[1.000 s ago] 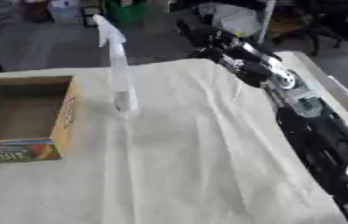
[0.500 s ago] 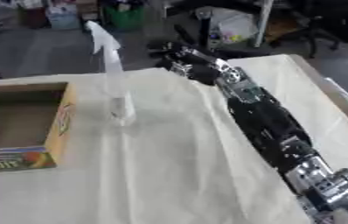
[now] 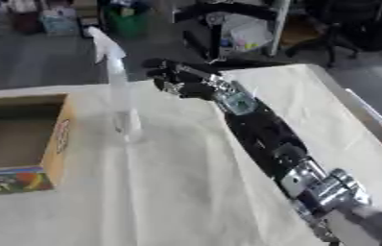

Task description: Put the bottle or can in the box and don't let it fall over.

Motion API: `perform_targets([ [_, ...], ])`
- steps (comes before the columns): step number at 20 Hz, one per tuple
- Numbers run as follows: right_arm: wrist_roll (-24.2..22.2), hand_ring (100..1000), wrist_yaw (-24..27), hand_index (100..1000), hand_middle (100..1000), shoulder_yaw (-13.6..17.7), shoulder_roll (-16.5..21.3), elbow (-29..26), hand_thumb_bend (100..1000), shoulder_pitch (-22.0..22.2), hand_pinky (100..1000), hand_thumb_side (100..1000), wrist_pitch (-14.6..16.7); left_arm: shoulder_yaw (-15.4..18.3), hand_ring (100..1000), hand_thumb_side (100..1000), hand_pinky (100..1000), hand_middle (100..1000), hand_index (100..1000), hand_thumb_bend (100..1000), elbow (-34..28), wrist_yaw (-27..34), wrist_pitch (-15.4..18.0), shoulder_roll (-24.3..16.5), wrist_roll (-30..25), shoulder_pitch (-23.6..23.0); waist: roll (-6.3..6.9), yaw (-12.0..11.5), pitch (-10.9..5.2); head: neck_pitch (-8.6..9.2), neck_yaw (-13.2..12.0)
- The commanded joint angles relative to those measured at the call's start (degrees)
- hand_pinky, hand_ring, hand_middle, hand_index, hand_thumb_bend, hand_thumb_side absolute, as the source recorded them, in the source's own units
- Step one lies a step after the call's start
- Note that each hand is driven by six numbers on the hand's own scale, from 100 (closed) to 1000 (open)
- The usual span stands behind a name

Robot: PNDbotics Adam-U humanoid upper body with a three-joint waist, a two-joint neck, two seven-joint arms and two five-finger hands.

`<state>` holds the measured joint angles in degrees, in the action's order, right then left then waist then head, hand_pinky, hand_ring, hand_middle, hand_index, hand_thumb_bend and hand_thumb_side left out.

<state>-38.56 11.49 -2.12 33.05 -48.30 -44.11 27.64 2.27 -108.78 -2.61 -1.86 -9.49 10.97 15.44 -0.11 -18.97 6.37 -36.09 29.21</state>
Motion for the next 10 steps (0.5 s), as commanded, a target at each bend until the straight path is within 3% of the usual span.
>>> perform_targets([
  [1, 2.65, 1000, -3.26, 1000, 1000, 0.85, 1.64, 1.26, 100, -1.77, 1000, 449, 1.04, -0.34, 753, 576, 749, 618, 798, 537, -0.56, 0.38, 0.17, -0.06, -0.45, 1.25, -0.13, -0.32, -0.74, 0.36, 0.70],
  [10, 7.65, 1000, -7.58, 1000, 1000, 0.33, 1.19, 1.83, 100, -3.50, 1000, 455, 2.04, -0.95, 754, 576, 750, 619, 798, 532, 0.01, 0.61, 0.37, 0.19, -1.23, 2.21, -1.05, -1.64, -1.46, -0.07, 1.39],
])
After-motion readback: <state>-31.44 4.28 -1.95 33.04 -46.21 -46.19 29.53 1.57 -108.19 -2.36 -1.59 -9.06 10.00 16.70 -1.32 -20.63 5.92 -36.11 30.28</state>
